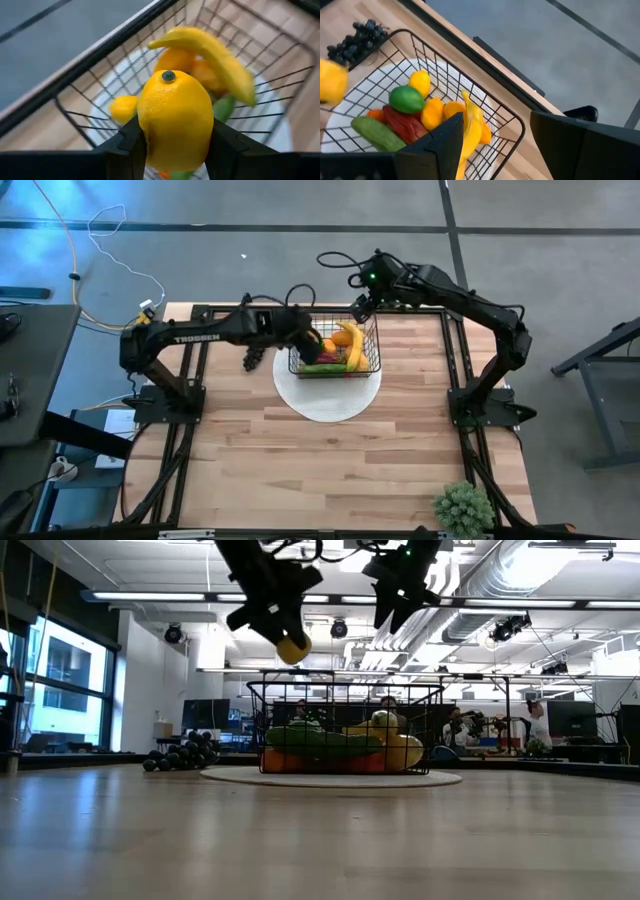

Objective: Build produce basket
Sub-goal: Put the lemon into the wire basket, then put the black grapes into the wire basket

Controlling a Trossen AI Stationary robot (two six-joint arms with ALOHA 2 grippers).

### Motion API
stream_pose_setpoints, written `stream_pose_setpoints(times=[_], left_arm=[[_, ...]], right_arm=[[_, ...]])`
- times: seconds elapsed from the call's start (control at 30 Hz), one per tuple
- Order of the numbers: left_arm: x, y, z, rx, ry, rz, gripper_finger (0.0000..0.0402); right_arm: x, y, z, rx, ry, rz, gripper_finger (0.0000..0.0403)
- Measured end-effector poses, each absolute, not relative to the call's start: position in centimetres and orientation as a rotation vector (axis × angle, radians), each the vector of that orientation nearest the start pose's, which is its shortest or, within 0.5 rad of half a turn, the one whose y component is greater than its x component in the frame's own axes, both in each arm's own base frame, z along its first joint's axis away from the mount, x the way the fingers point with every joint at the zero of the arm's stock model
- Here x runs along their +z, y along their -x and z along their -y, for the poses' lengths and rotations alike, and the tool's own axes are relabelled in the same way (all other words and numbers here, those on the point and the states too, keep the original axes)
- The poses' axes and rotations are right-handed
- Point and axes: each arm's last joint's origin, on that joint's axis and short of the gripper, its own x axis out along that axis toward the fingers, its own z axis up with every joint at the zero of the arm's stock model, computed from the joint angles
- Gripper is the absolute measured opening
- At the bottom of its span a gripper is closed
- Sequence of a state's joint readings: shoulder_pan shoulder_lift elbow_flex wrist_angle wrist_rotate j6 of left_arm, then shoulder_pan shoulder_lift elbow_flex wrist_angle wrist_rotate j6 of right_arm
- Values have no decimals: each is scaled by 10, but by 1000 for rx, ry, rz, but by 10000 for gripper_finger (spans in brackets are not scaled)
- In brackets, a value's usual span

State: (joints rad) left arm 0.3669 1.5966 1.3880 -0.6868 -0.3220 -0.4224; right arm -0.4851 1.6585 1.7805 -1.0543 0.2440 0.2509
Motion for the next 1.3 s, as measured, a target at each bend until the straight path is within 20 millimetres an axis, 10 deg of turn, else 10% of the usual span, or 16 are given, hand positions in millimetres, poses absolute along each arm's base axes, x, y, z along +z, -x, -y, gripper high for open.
stream_pose_setpoints(times=[0.57,1.3], left_arm=[[265,-300,-207,702,372,-892,156],[249,-302,-215,639,389,-964,257]], right_arm=[[381,-294,167,-896,-431,-773,211],[381,-294,167,-935,-512,-734,211]])
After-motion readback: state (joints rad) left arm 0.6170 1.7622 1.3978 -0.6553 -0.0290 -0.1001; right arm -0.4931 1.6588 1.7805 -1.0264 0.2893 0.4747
